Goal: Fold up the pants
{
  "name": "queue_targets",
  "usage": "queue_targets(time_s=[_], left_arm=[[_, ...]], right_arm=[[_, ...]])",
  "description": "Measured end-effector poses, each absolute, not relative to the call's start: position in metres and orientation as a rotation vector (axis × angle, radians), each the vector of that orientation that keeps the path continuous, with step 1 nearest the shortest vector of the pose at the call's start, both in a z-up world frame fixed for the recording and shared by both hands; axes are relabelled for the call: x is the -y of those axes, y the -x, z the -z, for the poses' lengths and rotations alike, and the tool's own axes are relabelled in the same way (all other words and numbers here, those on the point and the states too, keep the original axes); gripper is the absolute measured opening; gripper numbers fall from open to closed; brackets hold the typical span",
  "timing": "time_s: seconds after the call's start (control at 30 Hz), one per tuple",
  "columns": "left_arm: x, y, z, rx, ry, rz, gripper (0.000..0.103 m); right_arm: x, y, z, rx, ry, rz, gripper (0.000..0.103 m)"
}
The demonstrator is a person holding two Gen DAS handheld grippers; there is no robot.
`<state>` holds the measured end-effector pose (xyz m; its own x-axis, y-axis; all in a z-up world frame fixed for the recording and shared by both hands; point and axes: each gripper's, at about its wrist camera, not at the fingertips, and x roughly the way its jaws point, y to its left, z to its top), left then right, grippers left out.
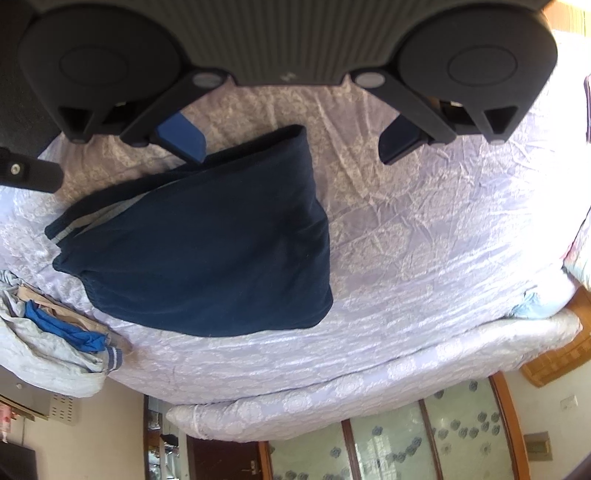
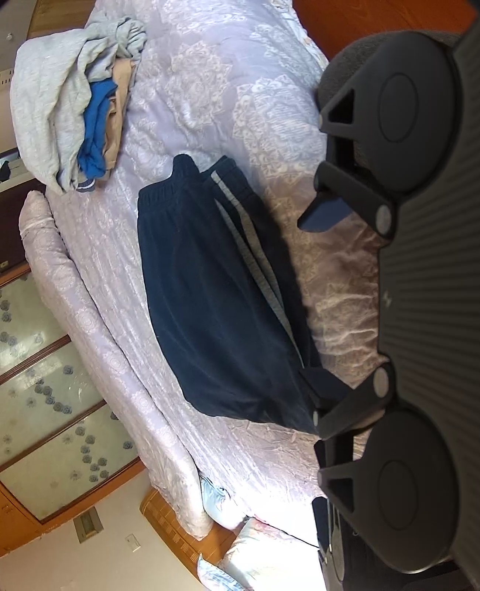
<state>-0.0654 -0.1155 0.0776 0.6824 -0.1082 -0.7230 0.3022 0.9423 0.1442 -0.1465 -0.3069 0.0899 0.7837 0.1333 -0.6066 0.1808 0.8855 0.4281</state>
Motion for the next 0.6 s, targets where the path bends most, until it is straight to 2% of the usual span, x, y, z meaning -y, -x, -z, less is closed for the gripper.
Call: queue_targets(time_s=[0.6], left_arm=[[0.1166, 0.0682, -0.0808, -0.764, -0.266, 0.254, 0.103]], right_arm=[[0.3066, 0.1472, -0.0882, -0.679, -0.505, 0.041, 0.084]])
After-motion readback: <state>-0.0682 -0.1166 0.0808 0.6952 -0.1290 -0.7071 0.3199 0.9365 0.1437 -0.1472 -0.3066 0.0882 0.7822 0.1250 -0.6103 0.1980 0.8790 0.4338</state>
